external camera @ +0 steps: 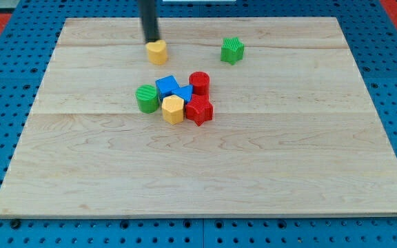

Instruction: Move the yellow heart left to the green star

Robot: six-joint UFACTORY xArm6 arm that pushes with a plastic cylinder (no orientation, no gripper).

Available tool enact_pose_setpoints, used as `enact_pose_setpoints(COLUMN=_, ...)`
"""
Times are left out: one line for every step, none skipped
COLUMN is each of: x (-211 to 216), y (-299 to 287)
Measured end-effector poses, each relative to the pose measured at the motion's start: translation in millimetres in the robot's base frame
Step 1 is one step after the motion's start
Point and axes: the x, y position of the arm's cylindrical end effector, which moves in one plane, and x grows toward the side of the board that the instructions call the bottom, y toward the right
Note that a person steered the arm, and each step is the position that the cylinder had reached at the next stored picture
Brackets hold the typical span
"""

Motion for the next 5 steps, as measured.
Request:
enact_pose_setpoints(x=-6, y=57)
enact_pose_setpoints(x=-6, y=118)
enact_pose_setpoints(x=27, y=94)
enact_pose_setpoints(x=45, y=130)
enact_pose_setpoints(x=18, y=154)
